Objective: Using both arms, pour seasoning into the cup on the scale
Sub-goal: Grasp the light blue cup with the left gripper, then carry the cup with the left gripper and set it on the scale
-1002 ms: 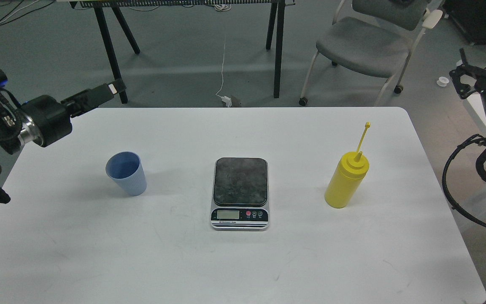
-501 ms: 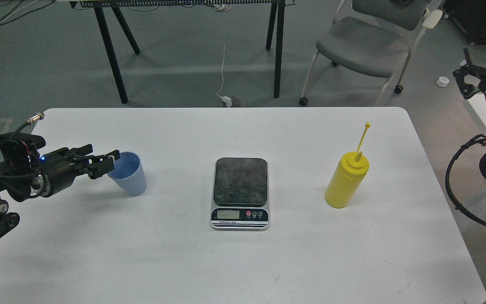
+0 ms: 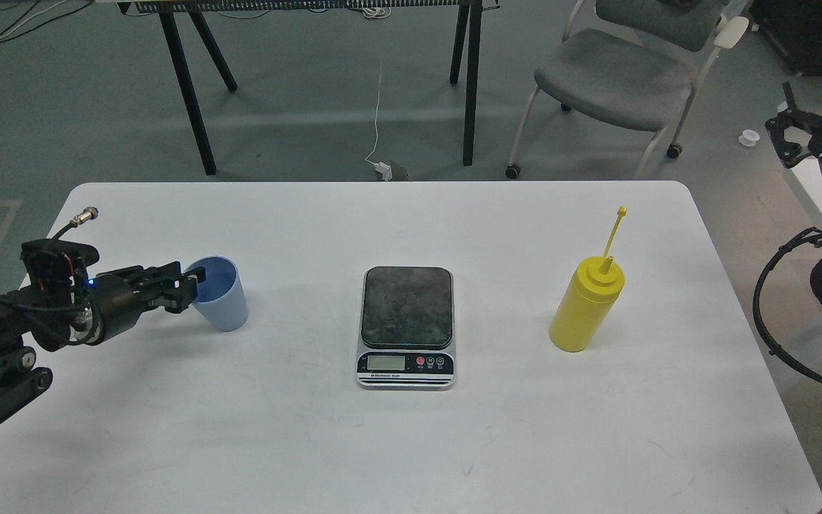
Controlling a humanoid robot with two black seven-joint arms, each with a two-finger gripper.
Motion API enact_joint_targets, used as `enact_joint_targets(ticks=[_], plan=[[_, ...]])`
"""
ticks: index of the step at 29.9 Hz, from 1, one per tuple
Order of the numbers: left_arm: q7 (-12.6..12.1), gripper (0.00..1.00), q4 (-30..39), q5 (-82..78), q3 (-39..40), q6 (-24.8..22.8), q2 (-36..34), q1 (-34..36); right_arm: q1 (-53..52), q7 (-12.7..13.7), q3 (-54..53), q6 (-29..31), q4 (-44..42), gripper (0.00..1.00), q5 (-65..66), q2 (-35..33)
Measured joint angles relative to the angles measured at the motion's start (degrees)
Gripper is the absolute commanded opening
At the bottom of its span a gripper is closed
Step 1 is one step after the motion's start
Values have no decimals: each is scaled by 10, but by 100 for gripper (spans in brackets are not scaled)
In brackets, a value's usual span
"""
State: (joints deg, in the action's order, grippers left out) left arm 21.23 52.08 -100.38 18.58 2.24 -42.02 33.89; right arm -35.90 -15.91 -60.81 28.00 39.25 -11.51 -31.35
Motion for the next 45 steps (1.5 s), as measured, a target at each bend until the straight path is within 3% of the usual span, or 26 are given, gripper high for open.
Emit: enact_joint_targets(ticks=[6, 14, 20, 23, 27, 33, 45], plan=[[3, 0, -2, 2, -13, 1, 0, 21, 0, 0, -1, 0, 0, 99, 0, -7], [8, 0, 26, 1, -19, -15, -9, 82, 6, 0, -4, 0, 0, 99, -1, -11], [3, 0, 143, -3, -44, -130, -21, 185, 18, -1, -10, 0, 7, 99, -3, -27], [-3, 0, 160, -20, -49, -183, 14, 233, 26, -1, -18, 0, 9, 99, -3, -33], [-10, 0, 155, -31, -59, -234, 109, 267, 35, -1, -23, 0, 9, 99, -3, -45], [-30, 0, 90, -44, -102, -246, 199, 285, 42, -1, -24, 0, 9, 99, -5, -74], [-42, 6, 43, -47, -121, -244, 248, 281, 69, -1, -30, 0, 27, 99, -7, -94]])
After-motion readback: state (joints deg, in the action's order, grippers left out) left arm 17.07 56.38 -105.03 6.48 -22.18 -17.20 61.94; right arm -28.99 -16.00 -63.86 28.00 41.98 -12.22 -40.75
